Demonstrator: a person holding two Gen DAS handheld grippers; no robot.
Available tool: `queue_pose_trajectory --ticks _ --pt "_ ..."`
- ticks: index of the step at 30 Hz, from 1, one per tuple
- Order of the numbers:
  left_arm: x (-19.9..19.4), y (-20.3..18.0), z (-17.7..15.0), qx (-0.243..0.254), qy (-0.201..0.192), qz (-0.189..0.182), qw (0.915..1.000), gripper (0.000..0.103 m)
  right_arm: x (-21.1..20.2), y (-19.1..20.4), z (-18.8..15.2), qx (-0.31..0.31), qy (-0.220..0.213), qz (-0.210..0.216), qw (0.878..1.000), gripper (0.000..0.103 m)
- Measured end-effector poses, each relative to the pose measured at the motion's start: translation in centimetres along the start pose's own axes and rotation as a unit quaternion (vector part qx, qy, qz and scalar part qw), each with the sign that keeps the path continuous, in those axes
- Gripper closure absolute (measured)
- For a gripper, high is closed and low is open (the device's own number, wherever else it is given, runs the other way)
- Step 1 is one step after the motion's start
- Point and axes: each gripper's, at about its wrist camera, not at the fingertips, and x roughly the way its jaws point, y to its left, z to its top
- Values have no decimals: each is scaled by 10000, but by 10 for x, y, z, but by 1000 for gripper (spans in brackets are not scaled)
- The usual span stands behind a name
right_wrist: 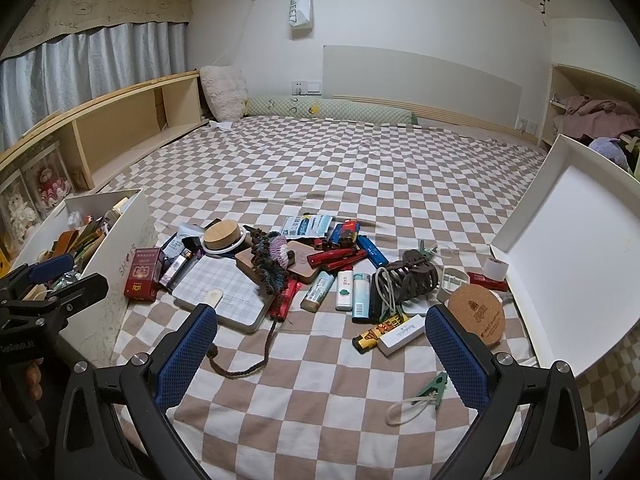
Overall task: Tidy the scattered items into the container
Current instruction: 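Move both tools toward the scattered pile of items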
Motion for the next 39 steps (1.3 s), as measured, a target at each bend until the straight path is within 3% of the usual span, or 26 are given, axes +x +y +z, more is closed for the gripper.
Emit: queue_pose_trajectory --ticks 15,28,33,39 --pt "15 -5 -7 2 177 -102 9998 0 11 -5 -7 65 99 54 9999 0" --pt "46 -16 -22 145 528 -314 9980 1 50 -22 -39 300 512 56 9982 0" --pt "59 -26 -28 344 642 -267 9970 1 63 -35 -49 627 670 186 9956 0" --pt "77 -32 -34 371 840 -379 9951 3 80 -64 -53 881 837 -9 9926 0"
